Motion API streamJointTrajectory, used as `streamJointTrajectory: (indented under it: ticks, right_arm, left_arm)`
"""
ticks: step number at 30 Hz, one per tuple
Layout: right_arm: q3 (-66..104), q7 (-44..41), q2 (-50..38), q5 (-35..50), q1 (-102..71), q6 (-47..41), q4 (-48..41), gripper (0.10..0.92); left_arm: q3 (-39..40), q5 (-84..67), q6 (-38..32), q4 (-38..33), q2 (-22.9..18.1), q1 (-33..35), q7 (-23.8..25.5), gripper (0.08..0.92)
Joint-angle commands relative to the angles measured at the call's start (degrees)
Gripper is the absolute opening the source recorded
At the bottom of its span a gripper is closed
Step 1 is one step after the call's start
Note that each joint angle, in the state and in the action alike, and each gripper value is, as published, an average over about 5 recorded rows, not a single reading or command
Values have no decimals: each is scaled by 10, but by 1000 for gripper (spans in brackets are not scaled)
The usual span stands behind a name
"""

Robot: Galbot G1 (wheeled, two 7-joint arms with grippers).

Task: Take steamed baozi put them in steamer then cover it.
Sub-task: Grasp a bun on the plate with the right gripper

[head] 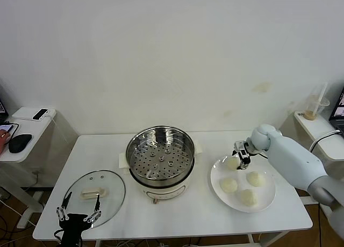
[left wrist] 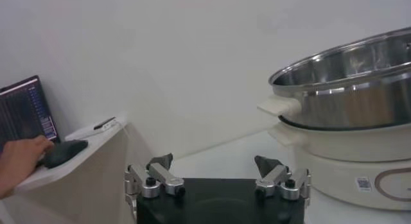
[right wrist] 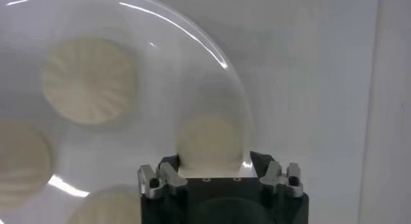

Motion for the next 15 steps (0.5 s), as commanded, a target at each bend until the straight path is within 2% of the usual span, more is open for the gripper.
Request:
streamJointTrajectory:
  ticks: [1,15]
  right_arm:
    - [-6,-1,2,2,4,-3,1,649]
    - [-52,-34,-50,57,59,4,70,549]
  left_arm:
    - [1,0,0,-2,0,1,0,823]
    - [4,-4,0,-2,3,-1,-1,823]
